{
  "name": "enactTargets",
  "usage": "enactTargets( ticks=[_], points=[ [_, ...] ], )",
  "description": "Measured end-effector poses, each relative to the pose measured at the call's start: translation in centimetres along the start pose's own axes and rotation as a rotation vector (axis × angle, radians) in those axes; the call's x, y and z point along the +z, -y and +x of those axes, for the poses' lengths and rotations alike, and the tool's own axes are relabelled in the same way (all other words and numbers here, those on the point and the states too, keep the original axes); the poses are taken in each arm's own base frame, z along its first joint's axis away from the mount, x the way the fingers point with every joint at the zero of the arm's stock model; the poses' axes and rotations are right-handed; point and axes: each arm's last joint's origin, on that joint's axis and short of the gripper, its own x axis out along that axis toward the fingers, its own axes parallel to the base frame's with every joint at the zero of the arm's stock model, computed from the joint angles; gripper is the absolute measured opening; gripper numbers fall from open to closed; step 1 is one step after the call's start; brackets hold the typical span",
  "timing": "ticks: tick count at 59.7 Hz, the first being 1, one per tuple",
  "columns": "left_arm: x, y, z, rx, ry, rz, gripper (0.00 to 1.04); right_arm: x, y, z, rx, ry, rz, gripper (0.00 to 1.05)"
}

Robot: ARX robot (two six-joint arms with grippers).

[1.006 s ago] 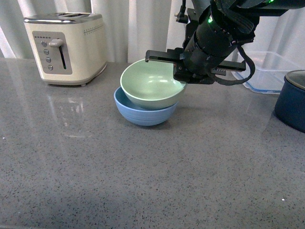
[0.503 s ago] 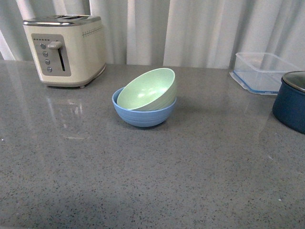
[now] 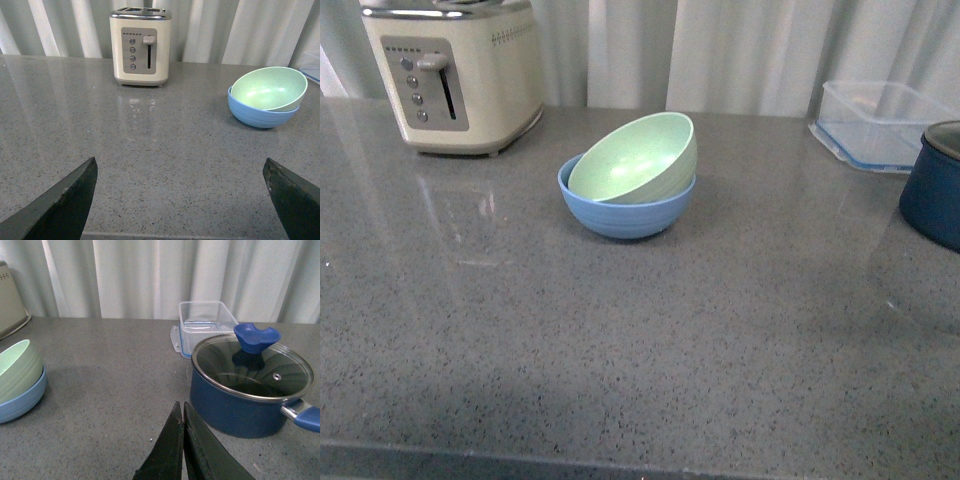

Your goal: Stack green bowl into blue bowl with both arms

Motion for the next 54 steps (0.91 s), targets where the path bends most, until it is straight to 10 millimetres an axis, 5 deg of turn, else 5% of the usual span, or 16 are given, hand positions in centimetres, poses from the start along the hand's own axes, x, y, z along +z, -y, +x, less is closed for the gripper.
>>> enactTargets(
  ticks=[18, 54],
  points=[
    [0.0, 0.0, 0.0, 0.0, 0.0, 0.0, 0.98, -1.5, 1.6, -3.1, -0.011, 0.005, 0.001, 0.01],
    [0.0, 0.0, 0.0, 0.0, 0.0, 0.0, 0.98, -3.7, 1.6, -6.9, -0.004, 0.006, 0.001, 0.01]
  ],
)
